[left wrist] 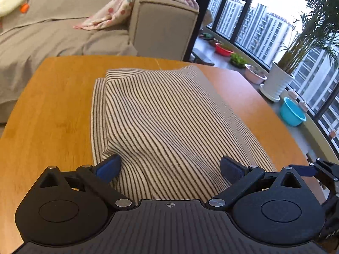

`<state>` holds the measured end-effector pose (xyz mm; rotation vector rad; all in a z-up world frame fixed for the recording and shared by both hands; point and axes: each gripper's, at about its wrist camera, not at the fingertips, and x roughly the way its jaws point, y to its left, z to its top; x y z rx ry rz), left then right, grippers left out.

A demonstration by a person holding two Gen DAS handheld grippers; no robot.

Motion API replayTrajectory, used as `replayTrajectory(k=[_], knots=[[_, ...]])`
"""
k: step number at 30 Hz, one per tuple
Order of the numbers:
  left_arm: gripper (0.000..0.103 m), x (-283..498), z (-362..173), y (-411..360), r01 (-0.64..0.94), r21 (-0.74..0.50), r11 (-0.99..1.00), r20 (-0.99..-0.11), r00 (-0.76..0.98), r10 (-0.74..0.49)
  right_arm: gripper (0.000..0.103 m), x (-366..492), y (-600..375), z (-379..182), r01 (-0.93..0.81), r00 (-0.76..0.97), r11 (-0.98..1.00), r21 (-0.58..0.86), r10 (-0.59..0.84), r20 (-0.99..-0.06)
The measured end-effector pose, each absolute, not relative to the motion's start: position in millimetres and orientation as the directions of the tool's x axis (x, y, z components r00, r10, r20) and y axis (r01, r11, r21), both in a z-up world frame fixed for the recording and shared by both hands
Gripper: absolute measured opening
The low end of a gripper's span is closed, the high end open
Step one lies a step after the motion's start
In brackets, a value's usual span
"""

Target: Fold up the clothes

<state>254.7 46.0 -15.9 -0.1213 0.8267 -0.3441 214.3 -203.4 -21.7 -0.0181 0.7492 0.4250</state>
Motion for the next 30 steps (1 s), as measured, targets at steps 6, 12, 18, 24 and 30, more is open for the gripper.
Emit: replayTrajectory(k=[6, 12, 18, 24, 30], knots=[[0.103, 243, -6, 53, 0.249, -0.201, 0.947, -0.694, 0.646, -0.317, 0.103, 209, -196, 7, -0.432, 0.739, 0.901, 0.020, 0.367, -0.564], [0.103, 188, 7, 47, 0.404, -0.069, 0.912, -0.671, 0.657, -0.342, 0.103, 207, -186, 2, -0.455, 0.741, 0.890, -0.029, 0.361, -0.566], [0.103, 157, 0, 47, 0.421, 0.086, 0.903, -0.674, 0.692, -0.258, 0.103, 205, -176, -9, -0.476, 0.727, 0.875, -0.088, 0.335, -0.599], [0.103, 147, 6, 54, 0.419, 0.079, 0.905, -0.673, 0.692, -0.262, 0.103, 182, -165, 2, -0.573, 0.704, 0.809, -0.131, 0.404, -0.584], [0.103, 153, 18, 57, 0.407, 0.051, 0.912, -0.638, 0.716, -0.284, 0.103, 179, -166, -14, -0.590, 0.650, 0.806, -0.037, 0.448, -0.613]])
